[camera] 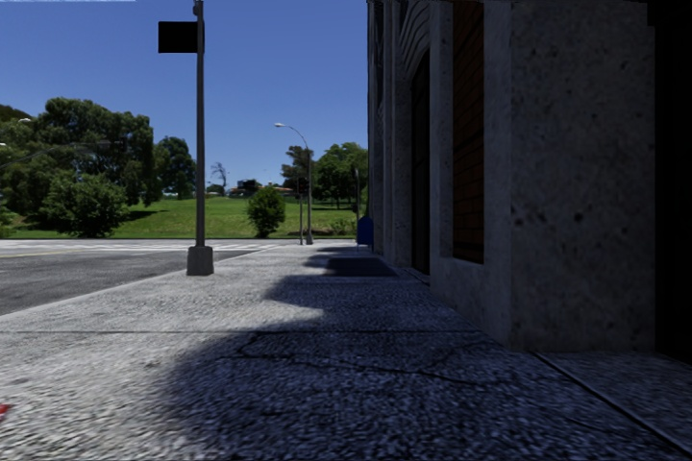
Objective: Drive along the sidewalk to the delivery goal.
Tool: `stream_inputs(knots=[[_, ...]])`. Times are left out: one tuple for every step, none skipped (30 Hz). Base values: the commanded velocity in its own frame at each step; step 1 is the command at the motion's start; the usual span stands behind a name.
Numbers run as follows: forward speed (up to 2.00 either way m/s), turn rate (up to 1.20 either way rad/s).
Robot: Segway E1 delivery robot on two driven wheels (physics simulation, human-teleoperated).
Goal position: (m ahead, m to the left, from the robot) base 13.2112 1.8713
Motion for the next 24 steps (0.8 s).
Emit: stream_inputs(knots=[[1.56,0.24],[1.56,0.25],[1.56,0.26],[1.56,0.26],[1.56,0.28],[1.56,0.29],[1.56,0.29],[1.56,0.29],[1.56,0.3],[1.56,0.3],[1.56,0.3],[1.56,0.3],[1.56,0.3],[1.56,0.3],[1.56,0.3],[1.56,0.3],[1.56,0.28],[1.56,0.15],[1.56,0.15],[1.62,0.0],[1.68,0.0],[1.7,0.0],[1.7,0.0],[1.71,0.0]])
